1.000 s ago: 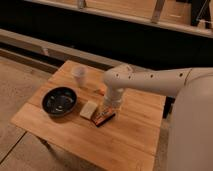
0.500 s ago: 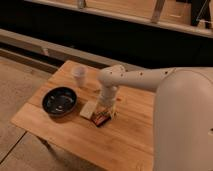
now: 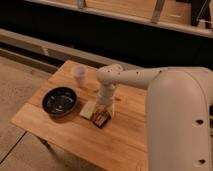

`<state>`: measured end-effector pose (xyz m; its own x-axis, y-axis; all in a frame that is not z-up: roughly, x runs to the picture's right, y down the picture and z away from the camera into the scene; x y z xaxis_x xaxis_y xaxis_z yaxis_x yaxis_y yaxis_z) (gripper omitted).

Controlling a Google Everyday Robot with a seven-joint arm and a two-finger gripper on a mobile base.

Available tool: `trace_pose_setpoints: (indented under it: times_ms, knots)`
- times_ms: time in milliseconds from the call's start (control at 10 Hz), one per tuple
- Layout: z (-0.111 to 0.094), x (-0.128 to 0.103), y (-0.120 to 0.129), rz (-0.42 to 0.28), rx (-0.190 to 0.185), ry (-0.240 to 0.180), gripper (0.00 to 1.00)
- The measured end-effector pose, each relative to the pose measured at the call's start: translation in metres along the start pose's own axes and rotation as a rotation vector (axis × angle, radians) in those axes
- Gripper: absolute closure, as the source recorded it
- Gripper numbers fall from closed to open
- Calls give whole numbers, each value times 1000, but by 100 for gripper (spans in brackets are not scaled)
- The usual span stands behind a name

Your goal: Place the eraser on the white sponge

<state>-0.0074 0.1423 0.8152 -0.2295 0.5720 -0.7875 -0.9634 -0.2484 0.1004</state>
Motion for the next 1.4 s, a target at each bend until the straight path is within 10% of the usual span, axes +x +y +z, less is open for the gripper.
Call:
trace_pose_setpoints:
  times_ms: [200, 800, 1400]
  knots:
    - [5, -7, -2, 7, 23, 13, 40]
    - [2, -22, 1, -17, 57, -16, 97]
    - [-14, -27, 1, 13, 26, -69, 100]
